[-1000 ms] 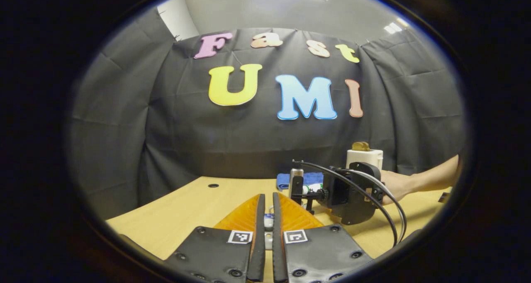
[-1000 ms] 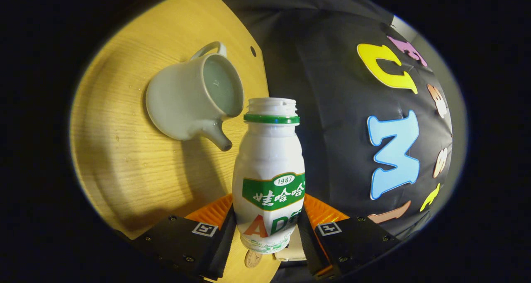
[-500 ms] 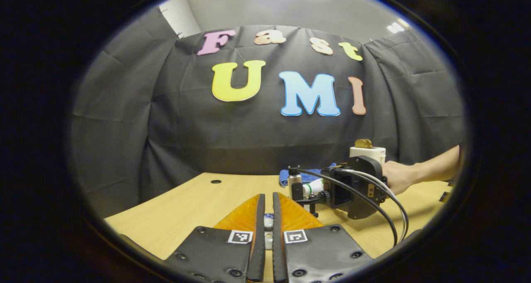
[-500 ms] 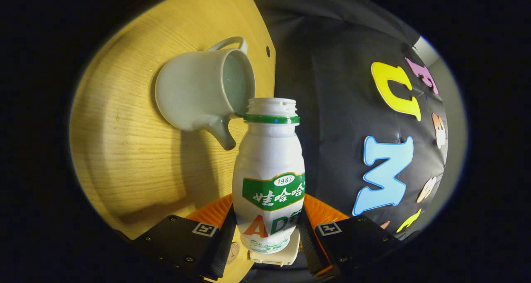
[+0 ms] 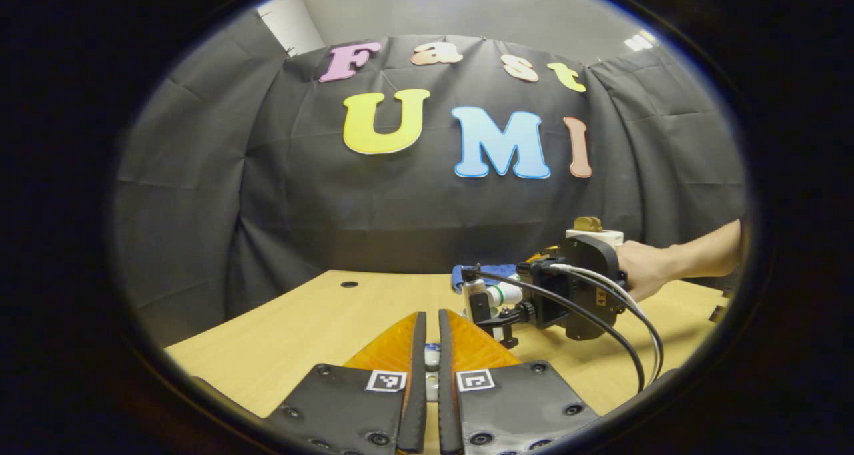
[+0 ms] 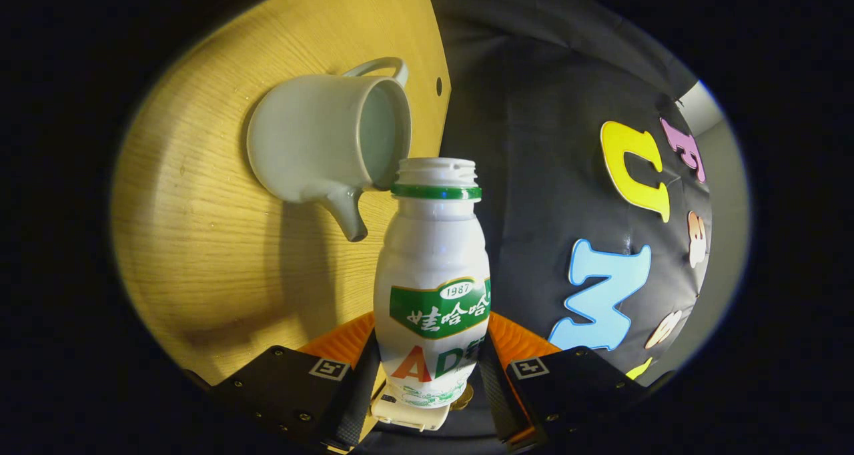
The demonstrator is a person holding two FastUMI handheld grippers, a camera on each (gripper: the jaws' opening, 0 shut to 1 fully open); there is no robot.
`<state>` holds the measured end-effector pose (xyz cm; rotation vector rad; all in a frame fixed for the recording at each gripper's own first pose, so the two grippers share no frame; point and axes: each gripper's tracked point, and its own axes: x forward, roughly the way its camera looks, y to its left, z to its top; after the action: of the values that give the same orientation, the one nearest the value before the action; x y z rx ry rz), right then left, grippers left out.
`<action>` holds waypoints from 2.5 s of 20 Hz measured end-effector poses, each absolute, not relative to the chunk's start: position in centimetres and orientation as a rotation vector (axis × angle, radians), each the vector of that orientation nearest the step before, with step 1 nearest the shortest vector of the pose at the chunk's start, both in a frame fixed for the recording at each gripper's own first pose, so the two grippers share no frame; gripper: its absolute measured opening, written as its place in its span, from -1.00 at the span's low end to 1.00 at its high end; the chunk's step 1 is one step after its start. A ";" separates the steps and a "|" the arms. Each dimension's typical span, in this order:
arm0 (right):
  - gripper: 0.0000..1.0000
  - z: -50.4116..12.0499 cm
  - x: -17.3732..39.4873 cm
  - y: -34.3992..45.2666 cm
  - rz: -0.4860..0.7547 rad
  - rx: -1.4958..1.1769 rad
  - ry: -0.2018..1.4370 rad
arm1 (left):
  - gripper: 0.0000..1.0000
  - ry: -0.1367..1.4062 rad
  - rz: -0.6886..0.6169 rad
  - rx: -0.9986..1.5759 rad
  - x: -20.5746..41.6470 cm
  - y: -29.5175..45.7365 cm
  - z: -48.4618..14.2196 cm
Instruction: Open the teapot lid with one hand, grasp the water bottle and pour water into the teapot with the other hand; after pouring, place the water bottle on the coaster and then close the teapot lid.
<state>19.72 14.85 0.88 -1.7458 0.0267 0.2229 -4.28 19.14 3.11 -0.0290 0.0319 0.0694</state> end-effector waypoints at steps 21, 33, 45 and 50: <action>0.46 2.8 20.5 15.7 0.213 -1.893 -0.051 | -0.64 0.060 0.089 -0.014 -4.7 19.3 2.2; 0.44 4.3 20.8 16.1 0.189 -1.990 -0.114 | -0.64 0.068 0.094 -0.014 -5.0 19.3 2.1; 0.44 4.8 20.7 16.9 0.186 -2.078 -0.165 | -0.64 0.072 0.092 -0.013 -5.2 19.5 1.9; 0.44 4.9 20.5 17.3 0.183 -2.116 -0.198 | -0.64 0.071 0.097 -0.008 -5.3 19.7 2.1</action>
<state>20.55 17.33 4.94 -2.1159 -0.1982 0.1825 -5.29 19.70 2.07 -0.0076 0.0714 0.0968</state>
